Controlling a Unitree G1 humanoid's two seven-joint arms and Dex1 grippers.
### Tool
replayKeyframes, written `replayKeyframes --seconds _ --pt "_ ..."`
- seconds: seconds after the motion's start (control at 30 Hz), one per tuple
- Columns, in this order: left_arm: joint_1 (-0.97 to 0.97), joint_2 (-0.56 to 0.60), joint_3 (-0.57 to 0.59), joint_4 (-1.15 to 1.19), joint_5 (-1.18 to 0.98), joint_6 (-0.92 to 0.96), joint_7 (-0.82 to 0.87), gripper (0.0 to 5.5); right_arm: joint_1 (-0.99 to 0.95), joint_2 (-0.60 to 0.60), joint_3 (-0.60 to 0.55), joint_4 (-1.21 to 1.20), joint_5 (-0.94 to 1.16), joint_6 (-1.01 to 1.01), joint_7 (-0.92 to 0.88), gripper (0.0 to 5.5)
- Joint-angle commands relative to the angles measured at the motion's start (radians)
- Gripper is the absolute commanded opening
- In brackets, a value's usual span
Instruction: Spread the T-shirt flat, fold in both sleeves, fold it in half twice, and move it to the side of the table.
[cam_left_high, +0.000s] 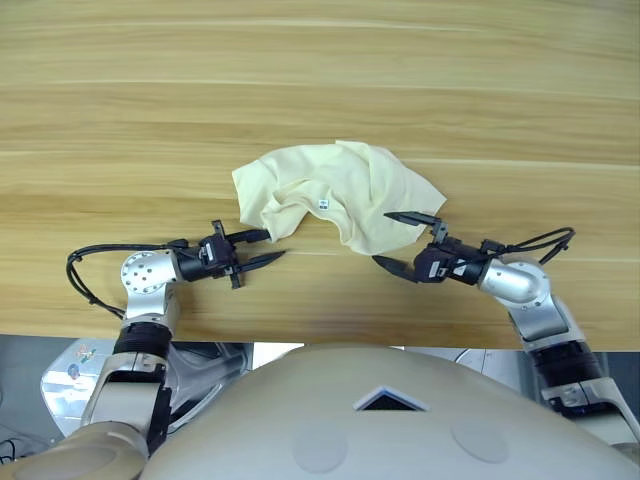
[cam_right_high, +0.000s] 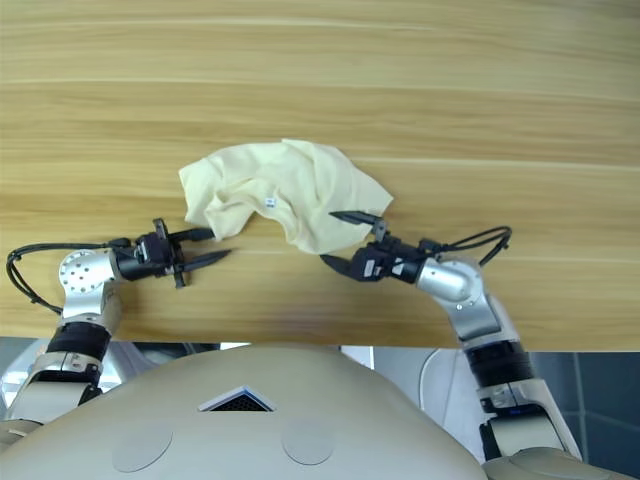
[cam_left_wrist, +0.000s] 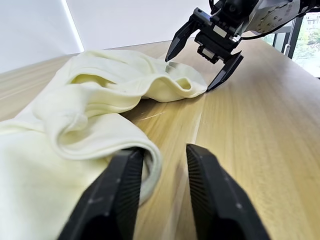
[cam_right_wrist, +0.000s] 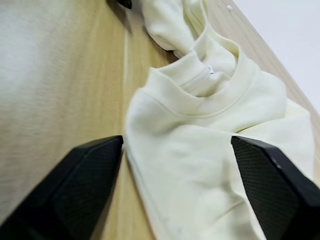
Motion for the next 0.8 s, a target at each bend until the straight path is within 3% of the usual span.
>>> replayKeyframes --seconds 0.03,0.23,0.73,0.8 --pt "-0.017 -0.002 -0.004 -0.008 0.012 0.010 0.017 0.90 -0.004 -0.025 0.043 0.089 -0.104 0.067 -0.020 4.00" --pt "-0.026 -0.005 -0.004 0.004 0.012 -0.004 0.029 0.00 -0.018 -0.038 0.091 0.108 -0.106 0.046 -0.050 3.09" --pt "-0.054 -0.006 -0.005 0.025 0.034 -0.018 0.060 0.00 -0.042 -0.078 0.109 0.150 -0.018 -0.033 -0.051 0.06" --pt "-0.068 -0.005 0.001 0.041 0.044 -0.027 0.075 0.00 -0.054 -0.087 0.087 0.170 0.005 -0.041 -0.058 0.02"
